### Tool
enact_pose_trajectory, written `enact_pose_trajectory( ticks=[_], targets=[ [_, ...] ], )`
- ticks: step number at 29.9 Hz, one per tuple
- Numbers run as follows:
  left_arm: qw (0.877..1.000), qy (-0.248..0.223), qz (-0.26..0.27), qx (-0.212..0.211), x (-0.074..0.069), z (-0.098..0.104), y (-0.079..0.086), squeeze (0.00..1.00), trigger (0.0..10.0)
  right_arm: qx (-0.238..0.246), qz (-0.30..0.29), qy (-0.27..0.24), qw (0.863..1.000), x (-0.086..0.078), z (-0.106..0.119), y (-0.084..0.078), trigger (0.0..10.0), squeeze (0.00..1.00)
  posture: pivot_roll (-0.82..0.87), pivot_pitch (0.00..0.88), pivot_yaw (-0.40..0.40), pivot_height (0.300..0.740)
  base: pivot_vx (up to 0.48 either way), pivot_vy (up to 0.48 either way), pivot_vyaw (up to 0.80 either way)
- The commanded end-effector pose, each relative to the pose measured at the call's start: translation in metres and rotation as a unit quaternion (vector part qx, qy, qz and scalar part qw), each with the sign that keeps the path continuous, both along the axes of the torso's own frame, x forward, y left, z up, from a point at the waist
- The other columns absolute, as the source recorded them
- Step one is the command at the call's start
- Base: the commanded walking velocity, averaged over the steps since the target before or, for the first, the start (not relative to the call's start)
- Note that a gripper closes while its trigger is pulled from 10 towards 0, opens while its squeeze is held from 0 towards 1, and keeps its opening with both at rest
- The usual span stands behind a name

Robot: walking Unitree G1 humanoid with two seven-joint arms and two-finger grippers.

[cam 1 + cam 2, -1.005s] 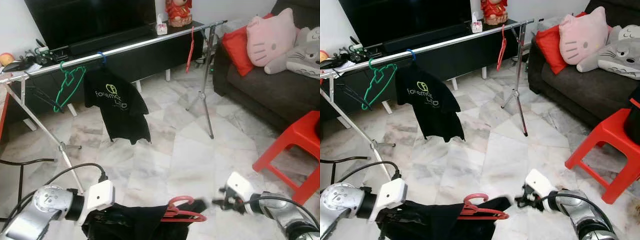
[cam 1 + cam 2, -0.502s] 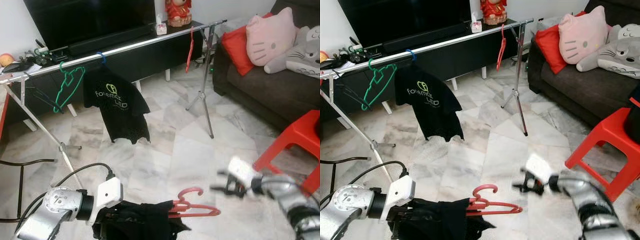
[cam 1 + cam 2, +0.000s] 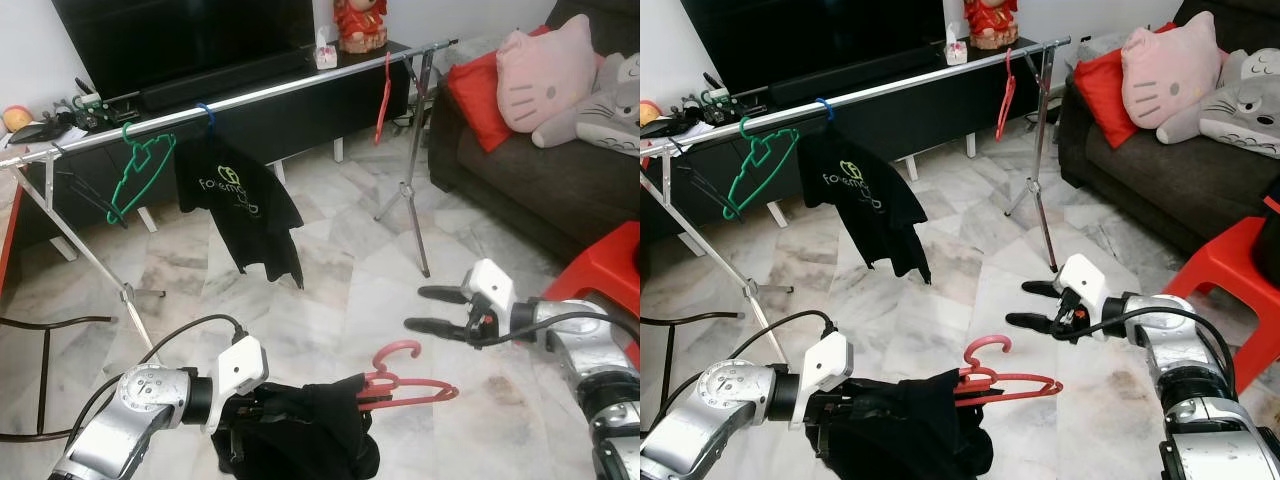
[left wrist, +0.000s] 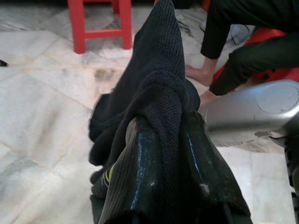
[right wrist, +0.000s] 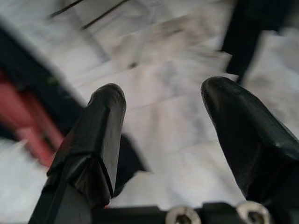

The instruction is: Hang hanger

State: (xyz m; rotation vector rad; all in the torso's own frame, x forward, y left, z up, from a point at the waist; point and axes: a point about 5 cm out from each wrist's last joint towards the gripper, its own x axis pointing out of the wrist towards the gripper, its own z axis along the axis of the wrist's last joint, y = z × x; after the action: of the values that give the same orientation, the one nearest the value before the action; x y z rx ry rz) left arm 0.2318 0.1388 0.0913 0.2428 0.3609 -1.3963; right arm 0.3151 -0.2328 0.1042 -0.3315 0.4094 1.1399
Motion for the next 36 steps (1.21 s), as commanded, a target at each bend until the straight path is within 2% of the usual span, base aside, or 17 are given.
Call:
enact_pose_trajectory(
  ticks=[1,4,5,8,14,19,20,21,30,36],
  targets=[
    [1.0,-0.01,-0.007,0.006,0.003,0.004,0.0,0.0,10.0,-0.005,0.024,0.001,1.0,0.0,0.003,0.004,10.0,0.0,-0.22,0.0,0.095,0.74,0.0,0.0,0.0],
    [1.0,-0.005,-0.013,0.012,0.009,0.006,-0.003,0.0,10.0,-0.031,0.061,0.022,0.997,-0.003,0.001,0.006,10.0,0.0,-0.21,0.0,0.088,0.74,0.0,0.0,0.0],
    [1.0,-0.002,-0.018,0.014,0.015,0.007,-0.011,0.0,10.0,-0.057,0.107,0.044,0.992,-0.006,-0.001,0.009,10.0,0.0,-0.21,0.0,0.077,0.74,0.0,0.0,0.0],
    [1.0,0.0,-0.018,0.004,0.02,0.008,-0.02,0.0,10.0,-0.061,0.137,0.06,0.987,-0.008,0.001,0.012,10.0,0.0,-0.2,0.0,0.068,0.74,0.0,0.0,0.0],
    [1.0,-0.002,-0.004,-0.001,0.026,0.007,-0.026,0.0,10.0,-0.062,0.172,0.078,0.98,-0.013,-0.001,0.016,10.0,0.0,-0.2,0.0,0.06,0.74,0.0,0.0,0.0],
    [1.0,-0.003,0.004,-0.005,0.029,0.008,-0.029,0.0,10.0,-0.067,0.161,0.072,0.982,-0.012,-0.001,0.013,10.0,0.0,-0.2,0.0,0.061,0.74,0.0,0.0,0.0],
    [1.0,-0.003,0.006,-0.001,0.028,0.005,-0.027,0.0,10.0,-0.086,0.128,0.054,0.987,-0.007,0.0,0.008,10.0,0.0,-0.2,0.0,0.064,0.74,0.0,0.0,0.0],
    [1.0,-0.002,0.006,0.001,0.028,0.004,-0.026,0.0,10.0,-0.091,0.12,0.052,0.987,-0.006,0.001,0.005,10.0,0.0,-0.21,0.0,0.067,0.74,0.0,0.0,0.0],
    [1.0,-0.001,0.015,0.004,0.03,0.003,-0.022,0.0,10.0,-0.103,0.116,0.062,0.986,-0.011,0.001,-0.008,10.0,0.0,-0.21,0.0,0.069,0.74,0.0,0.0,0.0],
    [1.0,-0.003,0.018,0.005,0.031,0.003,-0.022,0.0,10.0,-0.096,0.134,0.075,0.983,-0.015,0.002,-0.009,10.0,0.0,-0.21,0.0,0.069,0.74,0.0,0.0,0.0]
  ],
)
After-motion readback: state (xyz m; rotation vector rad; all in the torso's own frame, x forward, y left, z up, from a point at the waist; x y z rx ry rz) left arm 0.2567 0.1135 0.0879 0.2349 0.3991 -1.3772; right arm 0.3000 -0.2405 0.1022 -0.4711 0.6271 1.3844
